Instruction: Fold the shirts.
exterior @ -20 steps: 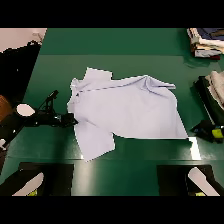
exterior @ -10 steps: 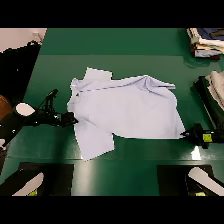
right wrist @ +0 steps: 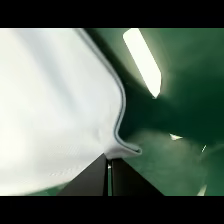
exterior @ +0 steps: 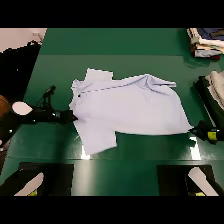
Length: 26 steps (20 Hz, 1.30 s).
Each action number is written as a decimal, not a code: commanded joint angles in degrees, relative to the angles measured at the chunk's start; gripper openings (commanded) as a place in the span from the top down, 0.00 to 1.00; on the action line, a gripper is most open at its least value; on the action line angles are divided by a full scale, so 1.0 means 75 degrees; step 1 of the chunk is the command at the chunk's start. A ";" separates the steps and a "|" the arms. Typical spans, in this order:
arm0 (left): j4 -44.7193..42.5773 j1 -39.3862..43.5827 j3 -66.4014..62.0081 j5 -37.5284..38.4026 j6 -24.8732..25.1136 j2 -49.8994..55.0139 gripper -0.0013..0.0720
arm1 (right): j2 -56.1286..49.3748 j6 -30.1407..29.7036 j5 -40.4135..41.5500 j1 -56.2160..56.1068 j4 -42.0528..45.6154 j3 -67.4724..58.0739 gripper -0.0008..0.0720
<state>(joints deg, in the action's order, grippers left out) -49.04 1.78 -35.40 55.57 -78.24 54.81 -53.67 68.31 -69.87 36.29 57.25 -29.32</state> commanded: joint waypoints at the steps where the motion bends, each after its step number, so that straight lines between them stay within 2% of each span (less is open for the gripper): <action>1: -0.0731 -0.0009 -0.1067 0.0274 -0.0356 -0.0612 0.95 | 0.0901 -0.0050 -0.0254 -0.0466 -0.0382 -0.0708 0.97; 5: -0.1443 -0.0006 -0.4345 0.1282 -0.0391 -0.1081 0.95 | 0.1413 0.0198 0.0079 -0.2218 -0.0717 -0.3159 0.97; 9: -0.1582 -0.0006 -0.8227 0.1448 -0.0373 -0.1078 0.95 | 0.1306 0.0717 0.0338 -0.3343 0.0050 -0.6668 0.97; 12: -0.1751 -0.0006 -1.0692 0.1276 -0.0423 -0.1078 0.95 | 0.0918 0.0877 -0.0332 -0.3445 0.0761 -0.9270 0.97; 14: -0.1813 -0.0006 -1.1756 0.1236 -0.0673 -0.1078 0.95 | 0.0554 0.1151 -0.1070 -0.3442 0.1323 -1.0931 0.97; 17: -0.1807 -0.0006 -1.2246 0.1198 -0.0947 -0.1078 0.95 | -0.0070 0.1387 -0.2116 -0.3445 0.1912 -1.2808 0.97; 19: -0.1816 -0.0006 -1.1975 0.1207 -0.0997 -0.1055 0.95 | -0.0297 0.1501 -0.2439 -0.3445 0.2063 -1.3135 0.97; 23: -0.1827 -0.0006 -1.0156 0.1483 -0.0979 -0.0676 0.95 | -0.0627 0.1545 -0.2509 -0.3445 0.1961 -1.1403 0.97; 26: -0.1874 -0.0006 -0.9125 0.2591 -0.0970 0.0519 0.95 | -0.1451 0.1513 -0.2573 -0.3520 0.1973 -1.0165 0.97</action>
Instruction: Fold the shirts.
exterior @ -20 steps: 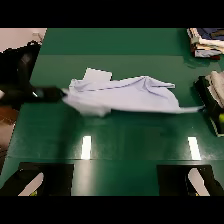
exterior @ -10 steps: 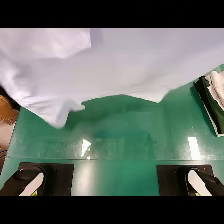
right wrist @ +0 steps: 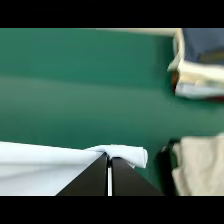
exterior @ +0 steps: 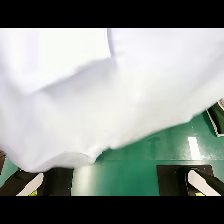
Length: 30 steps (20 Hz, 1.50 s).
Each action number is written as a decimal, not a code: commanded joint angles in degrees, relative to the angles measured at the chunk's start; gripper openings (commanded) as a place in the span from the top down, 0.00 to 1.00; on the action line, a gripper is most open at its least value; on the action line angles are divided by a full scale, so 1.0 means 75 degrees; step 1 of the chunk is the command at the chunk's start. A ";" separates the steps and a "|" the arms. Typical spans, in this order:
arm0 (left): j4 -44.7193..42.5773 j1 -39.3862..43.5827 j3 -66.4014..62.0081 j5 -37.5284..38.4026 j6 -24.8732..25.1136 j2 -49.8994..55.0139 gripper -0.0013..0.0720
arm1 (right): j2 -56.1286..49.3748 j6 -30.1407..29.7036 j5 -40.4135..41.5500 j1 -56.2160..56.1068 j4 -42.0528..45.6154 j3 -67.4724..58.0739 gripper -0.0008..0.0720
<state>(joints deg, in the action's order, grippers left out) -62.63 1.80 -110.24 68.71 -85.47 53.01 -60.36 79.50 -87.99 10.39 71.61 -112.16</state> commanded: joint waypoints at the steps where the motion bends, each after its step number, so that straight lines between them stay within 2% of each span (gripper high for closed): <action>1: -0.0111 -0.0009 0.1090 0.1116 0.0020 0.1294 0.95 | -0.0915 -0.0015 -0.0154 -0.0169 0.0073 0.1134 0.97; 5: -0.0099 -0.0009 0.1588 0.1201 0.0052 0.3544 0.95 | -0.2702 -0.0017 0.0003 -0.0705 0.0079 0.1600 0.97; 7: -0.0079 -0.0009 0.1588 0.0807 0.0085 0.4625 0.95 | -0.3684 -0.0015 0.0434 -0.0941 0.0082 0.1475 0.97; 9: -0.0076 -0.0012 0.1585 -0.0102 0.0358 0.5386 0.95 | -0.4549 -0.0009 0.1000 -0.1090 0.0079 0.1087 0.97; 13: -0.0050 -0.0020 0.1553 -0.2410 0.0399 0.6027 0.95 | -0.5753 0.0000 0.1772 -0.1294 0.0073 -0.0111 0.97; 15: -0.0055 -0.0085 0.1545 -0.2888 0.0458 0.6044 0.95 | -0.6088 0.0000 0.1763 -0.1326 0.0076 -0.0586 0.97; 18: -0.0058 -0.0388 0.1542 -0.2145 0.0886 0.6041 0.95 | -0.5875 0.0000 0.1699 -0.1341 0.0090 -0.0149 0.97; 21: -0.0061 -0.0632 0.1600 -0.0822 0.1597 0.6041 0.95 | -0.5298 0.0003 0.1827 -0.1440 0.0501 0.1139 0.97; 23: -0.0055 -0.0589 0.1871 -0.0364 0.2057 0.6041 0.95 | -0.4969 -0.0003 0.2162 -0.1571 0.0539 0.2069 0.97; 30: -0.0230 -0.0525 0.3299 -0.0262 0.1990 0.6041 0.95 | -0.4473 0.0143 0.3153 -0.2177 0.0533 0.3984 0.97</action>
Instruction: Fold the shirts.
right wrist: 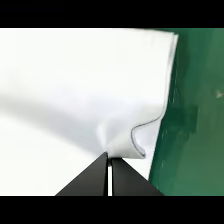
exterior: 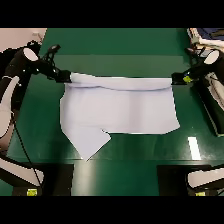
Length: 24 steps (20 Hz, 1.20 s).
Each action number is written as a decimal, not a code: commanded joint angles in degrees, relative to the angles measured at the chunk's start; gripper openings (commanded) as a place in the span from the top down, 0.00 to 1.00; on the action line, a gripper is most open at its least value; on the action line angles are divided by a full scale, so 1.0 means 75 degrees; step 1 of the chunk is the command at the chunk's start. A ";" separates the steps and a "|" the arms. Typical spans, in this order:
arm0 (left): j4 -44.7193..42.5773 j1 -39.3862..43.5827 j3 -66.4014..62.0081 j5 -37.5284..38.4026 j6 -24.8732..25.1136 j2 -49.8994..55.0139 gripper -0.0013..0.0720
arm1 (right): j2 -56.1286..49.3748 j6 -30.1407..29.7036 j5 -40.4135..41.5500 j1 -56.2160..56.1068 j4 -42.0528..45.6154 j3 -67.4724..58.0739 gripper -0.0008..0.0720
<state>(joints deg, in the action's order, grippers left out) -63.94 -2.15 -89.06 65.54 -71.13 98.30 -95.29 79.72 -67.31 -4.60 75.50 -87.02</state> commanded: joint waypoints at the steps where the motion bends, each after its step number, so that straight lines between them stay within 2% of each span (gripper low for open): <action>1: -0.0055 0.0003 0.0548 0.0172 0.0006 0.0003 0.95 | 0.0251 0.0175 0.0428 -0.0178 0.0006 0.0746 0.97; 2: -0.0064 0.0000 0.0548 0.0216 -0.0242 0.0000 0.87 | 0.0306 0.0178 0.0405 -0.0178 -0.0050 0.0784 0.95; 3: -0.0070 -0.0006 0.0548 0.0224 -0.0501 -0.0038 0.44 | 0.0367 0.0184 0.0347 -0.0131 -0.0125 0.0793 0.69; 4: -0.0140 -0.0006 0.0472 0.0391 -0.0702 -0.0052 0.22 | 0.0458 0.0254 0.0242 -0.0067 -0.0122 0.0793 0.39; 5: -0.0254 -0.0006 0.0335 0.0717 -0.0825 -0.0052 0.29 | 0.0606 0.0262 0.0050 0.0035 -0.0122 0.0796 0.37; 7: -0.0755 -0.0003 0.0117 0.1416 -0.1151 -0.0198 0.29 | 0.1055 0.0256 -0.0344 0.0312 -0.0114 0.0845 0.37; 10: -0.1314 -0.0003 0.0568 0.1751 -0.1352 -0.1000 0.29 | 0.2151 0.0248 -0.0571 0.0769 -0.0122 0.1527 0.37; 13: -0.1303 -0.0003 0.2177 0.1754 -0.1405 -0.2363 0.29 | 0.3258 0.0160 -0.0650 0.1096 -0.0128 0.2532 0.37; 17: -0.1271 -0.0003 0.5126 0.1346 -0.1877 -0.4479 0.29 | 0.4179 0.0099 -0.0475 0.1285 -0.0131 0.3576 0.37; 21: -0.0731 -0.0003 0.7382 0.1241 -0.2334 -0.6114 0.29 | 0.4465 0.0099 -0.0431 0.1250 -0.0134 0.3899 0.37; 24: -0.0029 -0.0003 0.8116 0.0874 -0.2349 -0.6618 0.29 | 0.4476 0.0099 -0.0425 0.1105 -0.0137 0.3891 0.37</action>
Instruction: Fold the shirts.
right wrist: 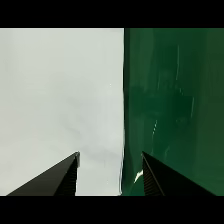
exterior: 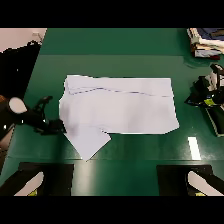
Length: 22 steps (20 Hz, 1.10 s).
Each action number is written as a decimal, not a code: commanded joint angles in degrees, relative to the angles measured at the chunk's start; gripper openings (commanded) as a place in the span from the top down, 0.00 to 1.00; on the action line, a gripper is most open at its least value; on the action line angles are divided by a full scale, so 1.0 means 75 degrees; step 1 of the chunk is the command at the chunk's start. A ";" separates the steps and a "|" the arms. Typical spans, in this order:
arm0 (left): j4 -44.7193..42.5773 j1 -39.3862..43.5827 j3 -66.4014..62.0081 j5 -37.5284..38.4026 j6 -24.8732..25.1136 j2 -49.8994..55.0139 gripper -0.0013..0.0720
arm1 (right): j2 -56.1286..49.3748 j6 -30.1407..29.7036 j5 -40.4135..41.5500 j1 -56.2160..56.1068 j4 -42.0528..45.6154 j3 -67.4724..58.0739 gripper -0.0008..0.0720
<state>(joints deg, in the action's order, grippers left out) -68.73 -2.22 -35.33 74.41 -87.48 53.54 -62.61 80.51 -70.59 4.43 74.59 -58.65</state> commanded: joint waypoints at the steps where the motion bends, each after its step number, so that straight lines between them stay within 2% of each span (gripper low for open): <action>1: 0.0723 0.0006 0.1049 -0.0425 -0.0169 -0.0638 0.29 | 0.0119 -0.0006 0.0012 -0.0166 -0.0012 0.0105 0.37; 11: 0.1842 0.0029 0.1886 -0.2075 -0.0134 -0.0606 0.29 | 0.0122 0.0000 -0.0020 -0.0813 -0.0061 0.0105 0.37; 14: 0.1909 0.0271 0.1973 -0.2393 -0.0143 -0.0600 0.30 | 0.0122 -0.0003 -0.0032 -0.0644 -0.0670 0.0108 0.37; 15: 0.2020 0.0306 0.1970 -0.2398 -0.0134 -0.0600 0.54 | 0.0122 -0.0003 -0.0140 -0.0548 -0.0682 0.0108 0.37; 16: 0.2104 0.0306 0.1961 -0.2393 -0.0122 -0.0603 0.96 | 0.0122 -0.0003 -0.0356 -0.0414 -0.0667 0.0114 0.37; 19: 0.2154 0.0306 0.1734 -0.2180 0.0073 -0.0609 0.95 | 0.0239 -0.0003 -0.1003 0.0242 -0.0565 0.0463 0.37; 22: 0.2197 0.0306 0.1378 -0.1973 0.0323 -0.0609 0.95 | 0.0775 -0.0003 -0.0994 0.0985 -0.0577 0.1763 0.37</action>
<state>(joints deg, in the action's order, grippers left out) -53.21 -0.03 -23.16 58.24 -86.76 49.01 -59.33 80.47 -76.51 7.53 70.52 -51.66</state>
